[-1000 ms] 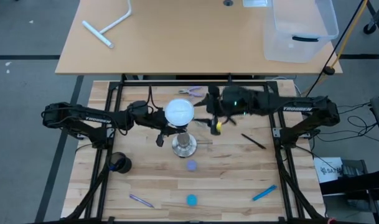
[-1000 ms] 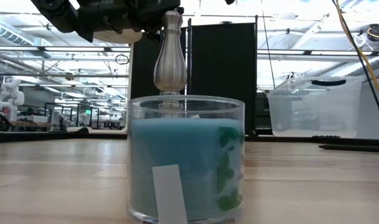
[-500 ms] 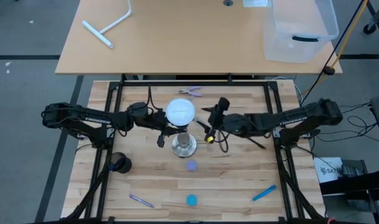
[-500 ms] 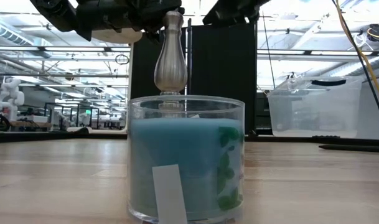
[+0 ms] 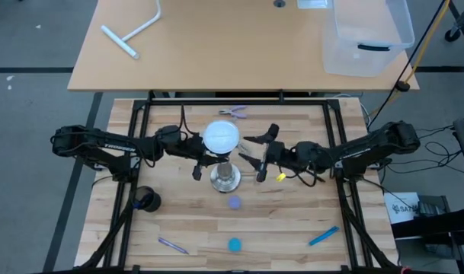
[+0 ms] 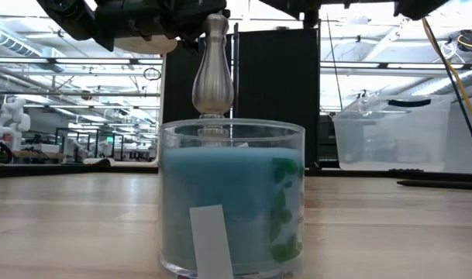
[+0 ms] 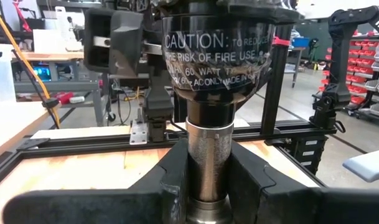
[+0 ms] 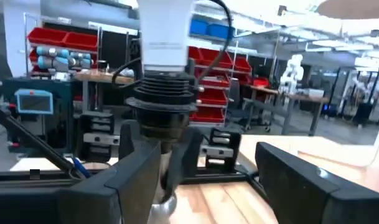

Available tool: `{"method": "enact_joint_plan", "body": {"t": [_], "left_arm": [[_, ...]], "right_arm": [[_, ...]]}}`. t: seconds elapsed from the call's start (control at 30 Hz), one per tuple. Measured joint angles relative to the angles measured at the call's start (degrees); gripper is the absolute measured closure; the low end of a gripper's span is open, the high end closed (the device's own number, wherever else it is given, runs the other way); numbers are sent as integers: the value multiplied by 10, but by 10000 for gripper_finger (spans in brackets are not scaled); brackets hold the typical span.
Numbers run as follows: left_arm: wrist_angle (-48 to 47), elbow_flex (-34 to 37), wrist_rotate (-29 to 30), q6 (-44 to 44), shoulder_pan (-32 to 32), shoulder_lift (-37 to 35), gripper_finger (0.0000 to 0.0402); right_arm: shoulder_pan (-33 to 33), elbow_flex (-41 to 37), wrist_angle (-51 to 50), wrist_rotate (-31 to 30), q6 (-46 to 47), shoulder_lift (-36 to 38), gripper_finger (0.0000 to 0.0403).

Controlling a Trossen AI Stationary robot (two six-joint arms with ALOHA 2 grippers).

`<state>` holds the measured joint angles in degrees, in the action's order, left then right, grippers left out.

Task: Screw lightbulb
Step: Remove the lightbulb from the silver lamp socket

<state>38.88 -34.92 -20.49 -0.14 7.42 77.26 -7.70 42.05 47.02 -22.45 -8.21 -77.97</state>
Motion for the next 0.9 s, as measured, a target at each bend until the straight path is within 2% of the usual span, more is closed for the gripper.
{"method": "enact_joint_plan", "body": {"t": [0.4,0.9], "left_arm": [[4,0,6,-7,0,1,327],[4,0,6,-7,0,0,327]], "right_arm": [[-29,86,35,5,-102,-58,149],[-20,209,50,-5,-161,-149,149]]}}
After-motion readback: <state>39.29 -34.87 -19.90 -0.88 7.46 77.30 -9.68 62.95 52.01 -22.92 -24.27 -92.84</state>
